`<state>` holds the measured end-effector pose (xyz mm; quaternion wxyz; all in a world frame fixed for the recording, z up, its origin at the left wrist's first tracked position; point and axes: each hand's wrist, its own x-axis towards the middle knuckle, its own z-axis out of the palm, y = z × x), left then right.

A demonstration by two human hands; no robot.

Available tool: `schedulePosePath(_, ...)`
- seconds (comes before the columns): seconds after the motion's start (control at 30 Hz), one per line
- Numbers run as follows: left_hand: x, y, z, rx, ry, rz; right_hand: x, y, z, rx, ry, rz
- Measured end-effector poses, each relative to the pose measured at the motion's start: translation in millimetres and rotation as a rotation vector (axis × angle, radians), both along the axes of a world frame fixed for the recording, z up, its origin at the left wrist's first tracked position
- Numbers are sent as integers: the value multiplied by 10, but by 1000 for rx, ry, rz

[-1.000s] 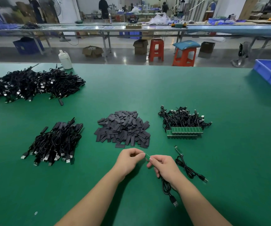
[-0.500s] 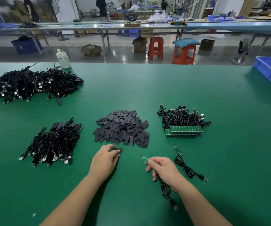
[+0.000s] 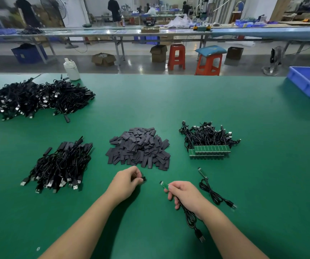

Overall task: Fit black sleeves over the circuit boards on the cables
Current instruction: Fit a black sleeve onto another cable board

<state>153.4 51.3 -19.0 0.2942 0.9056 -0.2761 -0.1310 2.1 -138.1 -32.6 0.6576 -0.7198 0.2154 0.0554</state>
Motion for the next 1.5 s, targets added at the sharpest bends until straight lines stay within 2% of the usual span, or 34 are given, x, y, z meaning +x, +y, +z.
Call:
schedulePosePath(0.13,-61,-36,-2,57,-95,-113,3,13,41,-1,8,4)
schedulePosePath(0.33,-65,-9,-99,301,-238,-320,3,36,101,-8,27,10)
schedulePosePath(0.63,-185,-27,-85,407,-299,-362,-7,37,142,-28,36,40)
schedulePosePath(0.87,-202,12,-100,296,-330,-297,-1,27,108,-25,29,42)
schedulePosePath(1.03,-132,-4,-29,416,-403,-303,-14,19,129,-20,41,57)
schedulePosePath(1.13,-156,-43,-27,287,-407,-330,-14,22,143,-11,44,60)
schedulePosePath(1.27,-271,-114,-29,-14,-156,-274,-6,24,136,-2,44,55)
schedulePosePath(1.5,-333,-74,19,-212,-13,-97,-3,6,112,16,38,44)
